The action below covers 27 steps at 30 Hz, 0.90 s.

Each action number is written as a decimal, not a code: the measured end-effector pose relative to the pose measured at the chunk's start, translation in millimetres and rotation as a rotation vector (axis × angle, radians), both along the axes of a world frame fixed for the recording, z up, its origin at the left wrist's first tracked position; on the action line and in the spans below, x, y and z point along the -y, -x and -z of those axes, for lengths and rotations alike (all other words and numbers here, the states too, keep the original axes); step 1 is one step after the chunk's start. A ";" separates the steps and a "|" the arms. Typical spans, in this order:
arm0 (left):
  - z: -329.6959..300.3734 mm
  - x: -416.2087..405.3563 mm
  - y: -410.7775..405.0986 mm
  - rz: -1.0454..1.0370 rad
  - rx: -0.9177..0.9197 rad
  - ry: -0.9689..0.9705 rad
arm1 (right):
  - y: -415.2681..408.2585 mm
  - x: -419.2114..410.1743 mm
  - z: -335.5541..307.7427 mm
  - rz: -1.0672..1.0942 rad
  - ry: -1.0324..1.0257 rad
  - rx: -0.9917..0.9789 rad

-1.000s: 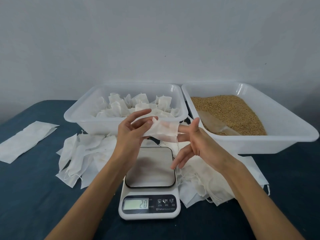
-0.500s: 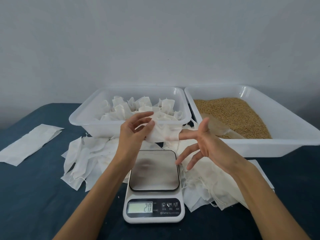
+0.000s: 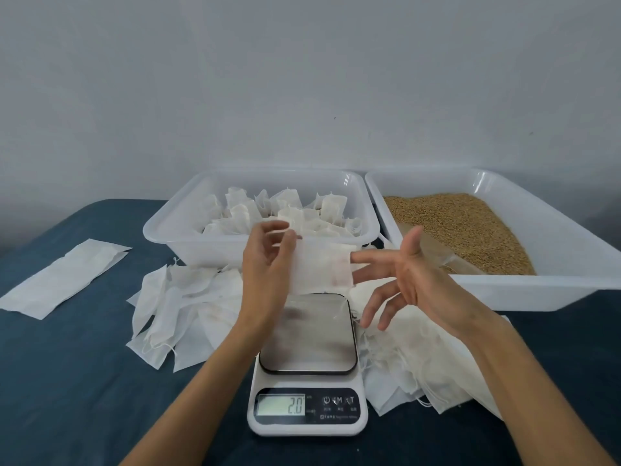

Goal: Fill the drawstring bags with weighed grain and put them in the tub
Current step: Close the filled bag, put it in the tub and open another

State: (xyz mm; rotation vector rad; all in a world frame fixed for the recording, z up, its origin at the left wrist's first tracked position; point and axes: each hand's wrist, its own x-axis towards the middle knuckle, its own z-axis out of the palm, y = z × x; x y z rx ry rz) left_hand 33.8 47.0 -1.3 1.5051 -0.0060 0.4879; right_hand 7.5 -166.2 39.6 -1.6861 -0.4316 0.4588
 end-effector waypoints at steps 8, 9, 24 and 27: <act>11.3 15.7 27.7 0.260 0.303 -0.811 | 1.6 2.1 -40.3 0.043 0.228 0.139; 13.0 18.4 27.8 0.280 0.259 -0.801 | 1.7 1.2 -45.2 0.033 0.264 0.161; 16.9 31.1 31.4 0.434 -0.011 -0.153 | -5.2 -33.2 -81.7 -0.219 0.782 0.334; 15.8 30.0 29.4 0.413 -0.043 -0.093 | -22.0 -7.2 -88.8 0.038 0.628 0.400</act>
